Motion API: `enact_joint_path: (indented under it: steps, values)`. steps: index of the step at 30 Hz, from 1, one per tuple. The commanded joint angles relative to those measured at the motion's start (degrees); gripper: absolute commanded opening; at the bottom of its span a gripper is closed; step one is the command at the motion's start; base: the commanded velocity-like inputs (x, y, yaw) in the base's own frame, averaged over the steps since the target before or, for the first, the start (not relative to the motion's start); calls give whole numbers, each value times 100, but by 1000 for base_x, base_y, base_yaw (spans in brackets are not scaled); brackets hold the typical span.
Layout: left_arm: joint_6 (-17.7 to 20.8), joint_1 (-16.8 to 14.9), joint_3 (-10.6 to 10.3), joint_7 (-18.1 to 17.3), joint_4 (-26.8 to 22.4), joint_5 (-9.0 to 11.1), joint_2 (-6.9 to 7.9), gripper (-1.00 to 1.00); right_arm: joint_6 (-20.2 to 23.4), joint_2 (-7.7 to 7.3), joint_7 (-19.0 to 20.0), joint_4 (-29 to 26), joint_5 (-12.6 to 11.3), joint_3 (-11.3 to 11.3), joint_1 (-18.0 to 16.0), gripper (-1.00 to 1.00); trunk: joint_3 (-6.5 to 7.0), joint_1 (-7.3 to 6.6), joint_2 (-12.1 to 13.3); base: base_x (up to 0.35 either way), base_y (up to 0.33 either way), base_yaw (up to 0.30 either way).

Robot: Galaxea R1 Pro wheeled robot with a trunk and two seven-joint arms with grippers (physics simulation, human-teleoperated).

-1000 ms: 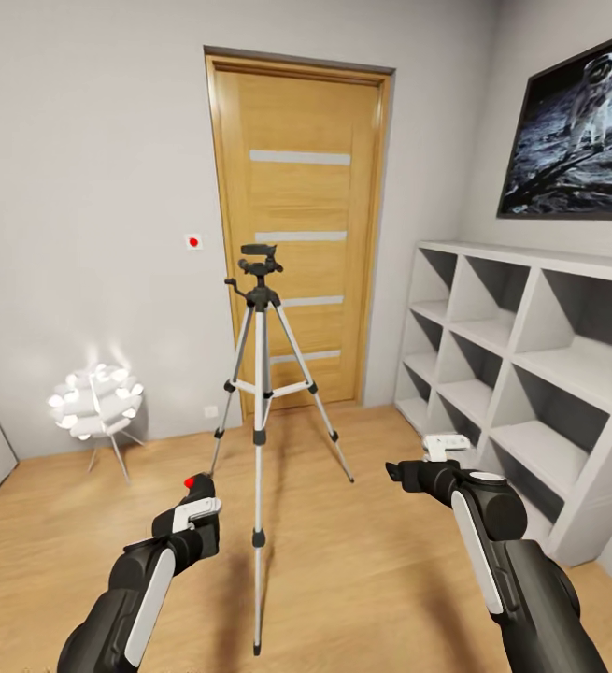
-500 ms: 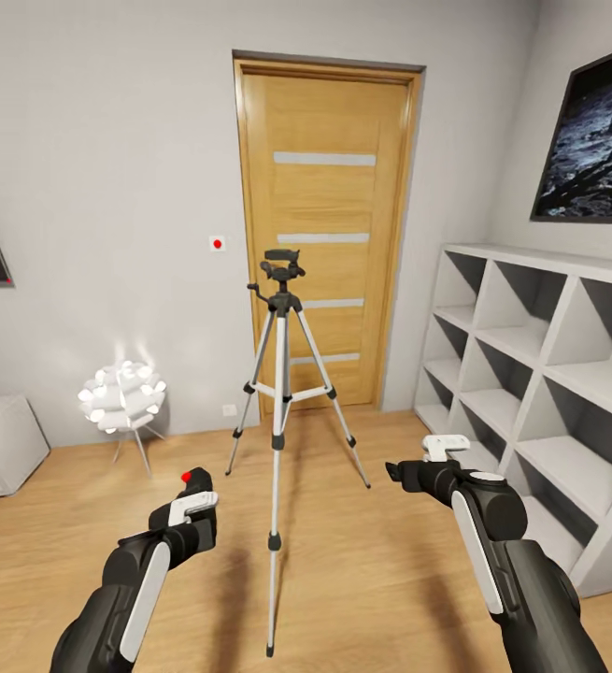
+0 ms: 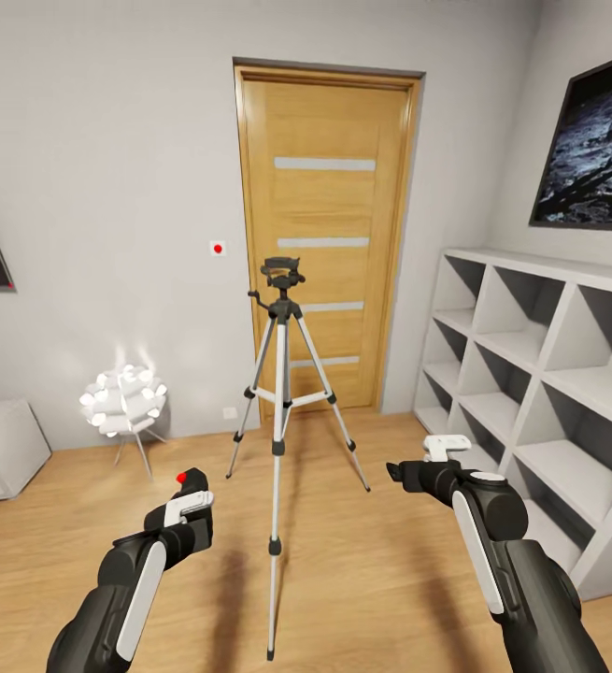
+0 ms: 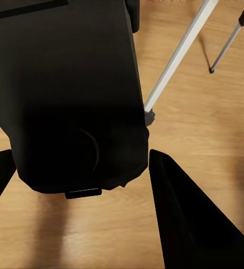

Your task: Attach the digital camera to the camera tripod in the bedroom.

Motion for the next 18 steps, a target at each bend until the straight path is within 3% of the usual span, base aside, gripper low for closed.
enact_joint_path:
  steps: [1, 7, 10, 13, 18]
  values:
    - [32, -4, 8, 33, -8, 46, -4, -100, 26, 1, 13, -5, -4, -4, -5, 100, 12, -23, 38, 0, 0, 0]
    - [46, -4, 8, 28, -12, 57, -4, -100, 25, -3, 91, -5, -5, -5, -5, 100, 120, -154, 278, 0, 0, 0]
    - [97, 2, 10, 26, -37, 65, 1, -100, 19, -46, 528, -5, 9, -14, -9, 100, 173, -220, 399, 0, 0, 0]
    - [120, 43, 39, 7, -76, 67, 20, -100, 0, -187, 967, -5, 17, -18, -4, 100, 227, -286, 519, 0, 0, 0]
    - [156, 131, 185, -36, -254, 77, 82, -100, -52, -559, 1542, -5, 19, -27, 13, 100, 317, -396, 720, 0, 0, 0]
